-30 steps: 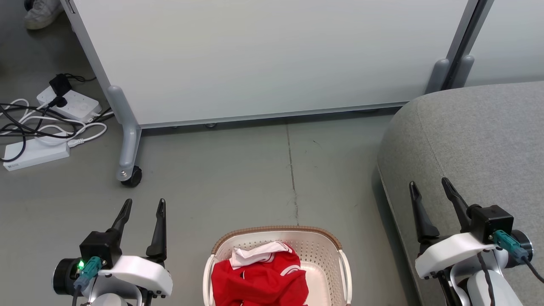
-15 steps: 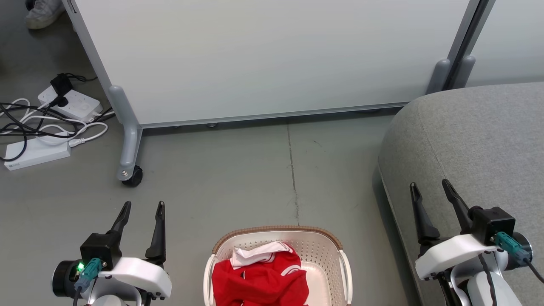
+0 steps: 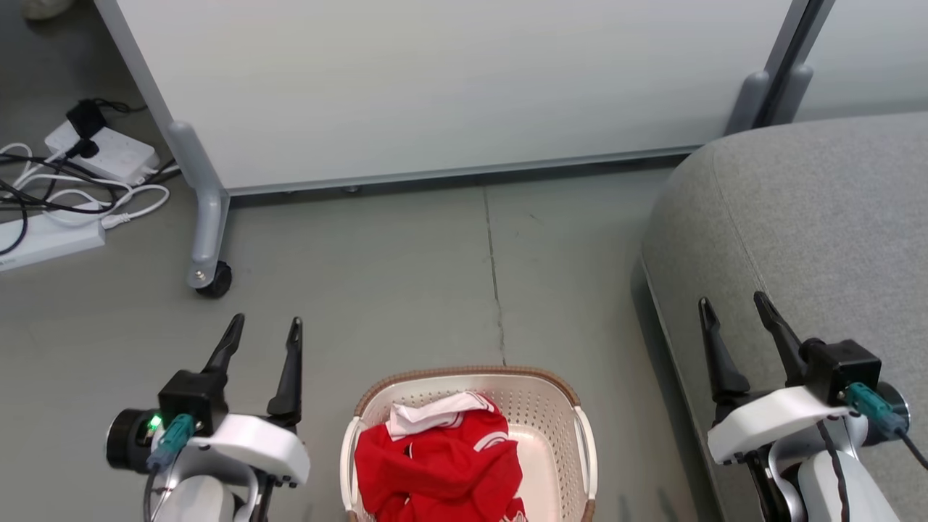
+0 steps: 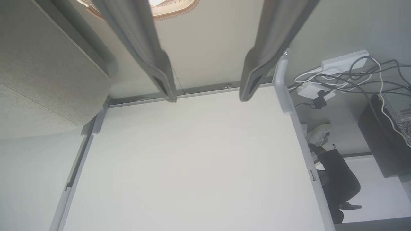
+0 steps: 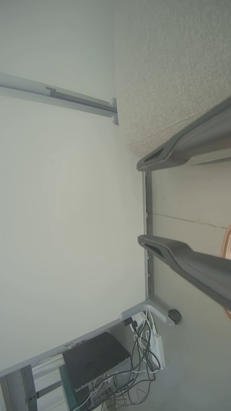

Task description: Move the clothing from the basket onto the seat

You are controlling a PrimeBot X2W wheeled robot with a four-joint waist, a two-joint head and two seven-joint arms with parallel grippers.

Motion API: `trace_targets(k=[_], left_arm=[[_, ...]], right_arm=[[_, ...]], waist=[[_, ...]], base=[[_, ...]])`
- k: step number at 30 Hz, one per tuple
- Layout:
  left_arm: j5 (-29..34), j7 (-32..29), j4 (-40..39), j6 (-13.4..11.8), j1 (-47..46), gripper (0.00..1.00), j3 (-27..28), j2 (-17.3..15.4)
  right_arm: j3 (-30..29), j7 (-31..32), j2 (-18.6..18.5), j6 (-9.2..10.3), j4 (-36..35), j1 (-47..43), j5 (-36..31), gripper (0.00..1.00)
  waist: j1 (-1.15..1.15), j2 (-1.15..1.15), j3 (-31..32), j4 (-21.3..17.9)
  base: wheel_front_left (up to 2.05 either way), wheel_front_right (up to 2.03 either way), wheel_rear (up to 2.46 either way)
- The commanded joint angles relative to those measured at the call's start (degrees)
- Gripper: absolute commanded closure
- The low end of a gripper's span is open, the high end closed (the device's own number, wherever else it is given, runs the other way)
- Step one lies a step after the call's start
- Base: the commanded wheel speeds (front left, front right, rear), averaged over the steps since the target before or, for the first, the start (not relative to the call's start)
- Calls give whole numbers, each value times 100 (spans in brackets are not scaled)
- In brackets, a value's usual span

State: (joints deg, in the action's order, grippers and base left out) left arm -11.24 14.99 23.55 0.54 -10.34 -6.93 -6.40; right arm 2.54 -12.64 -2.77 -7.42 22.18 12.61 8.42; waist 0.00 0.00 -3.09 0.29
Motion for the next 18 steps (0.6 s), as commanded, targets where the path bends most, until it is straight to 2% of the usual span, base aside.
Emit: trace_targets(k=[1,7,17,18], left_arm=[[64,23,10,43,-139,0,-69,-1],[276,-22,235,187,-633,0,-488,71],[704,-221,1029,480,-1704,0,-1295,139],[704,-221,1029,480,-1704,0,-1295,139]], right_arm=[[2,23,-27,-13,-71,97,-45,0],[18,103,-26,-13,-416,355,-11,0],[121,124,-25,-13,-1134,908,74,0],[121,124,-25,-13,-1134,908,74,0]], waist=[[0,0,-128,-51],[0,0,-761,-272],[0,0,-2307,-774],[0,0,-2307,-774]], base=[[0,0,0],[0,0,0],[0,0,0],[0,0,0]])
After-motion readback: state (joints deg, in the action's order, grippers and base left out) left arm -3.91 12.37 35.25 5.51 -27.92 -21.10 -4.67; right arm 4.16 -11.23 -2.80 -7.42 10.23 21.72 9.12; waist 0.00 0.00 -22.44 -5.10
